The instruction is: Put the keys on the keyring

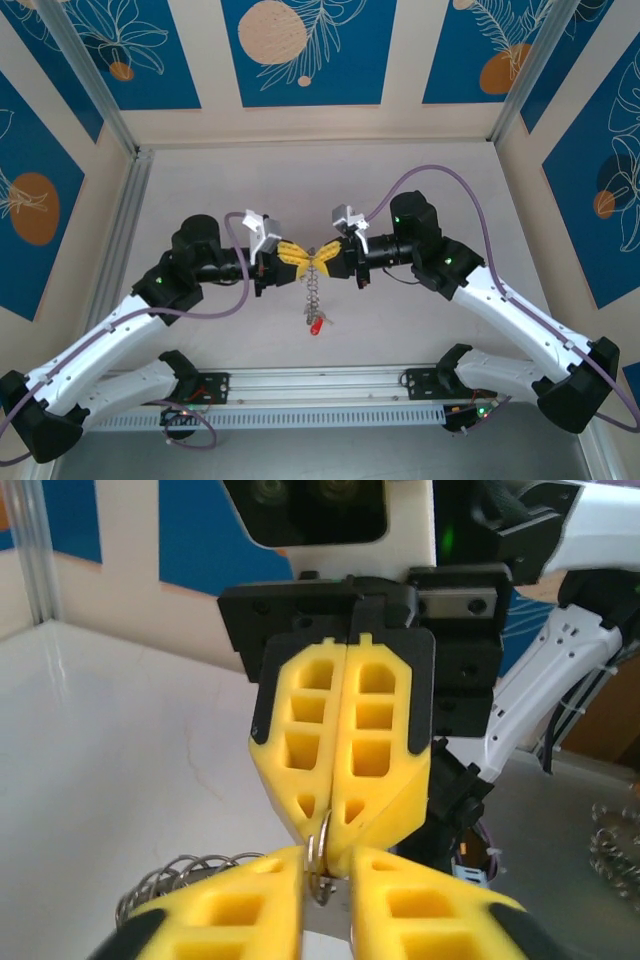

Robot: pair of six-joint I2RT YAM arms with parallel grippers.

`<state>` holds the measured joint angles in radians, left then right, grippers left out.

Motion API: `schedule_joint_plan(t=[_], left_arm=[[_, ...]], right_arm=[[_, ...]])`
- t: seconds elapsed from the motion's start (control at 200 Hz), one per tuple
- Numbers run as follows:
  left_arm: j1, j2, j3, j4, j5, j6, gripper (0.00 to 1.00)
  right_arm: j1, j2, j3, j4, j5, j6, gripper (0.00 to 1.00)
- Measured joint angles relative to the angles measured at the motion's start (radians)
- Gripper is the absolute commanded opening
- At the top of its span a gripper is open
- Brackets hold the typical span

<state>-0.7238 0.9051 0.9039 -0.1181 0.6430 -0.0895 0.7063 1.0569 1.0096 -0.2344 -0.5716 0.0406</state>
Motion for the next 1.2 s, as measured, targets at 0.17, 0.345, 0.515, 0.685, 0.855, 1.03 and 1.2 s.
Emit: schedule_joint_plan(t=[0.17,0.345,0.515,0.685,0.855,1.03,1.2], left_arm=[[0.0,0.021,0.169,-0.224,-0.075,0.141,0.34],[0.0,0.062,0.241,-0.37,-0.095,0.229,0.34],[0.0,0.098,0.249,-0.446,-0.094,0.267,0.33],[-0.001,0.1,0.249,-0.468,-0.084,0.282,0.33],[-0.001,0.1,0.249,-0.475,-0.068,0.283,0.32],[-0.005,0.108,0.249,-0.474,-0.058,0.283,0.31],[-0.01,0.12,0.249,-0.474,-0.04,0.283,0.23]], right_arm=[[0.04,0.027,0.098,-0.158,0.127,-0.073,0.0],[0.074,0.068,0.164,-0.262,0.195,-0.125,0.0],[0.107,0.086,0.18,-0.309,0.208,-0.156,0.0],[0.117,0.086,0.184,-0.32,0.194,-0.166,0.0],[0.119,0.086,0.186,-0.317,0.17,-0.169,0.0],[0.123,0.086,0.19,-0.306,0.152,-0.172,0.0],[0.123,0.09,0.195,-0.309,0.149,-0.173,0.0]])
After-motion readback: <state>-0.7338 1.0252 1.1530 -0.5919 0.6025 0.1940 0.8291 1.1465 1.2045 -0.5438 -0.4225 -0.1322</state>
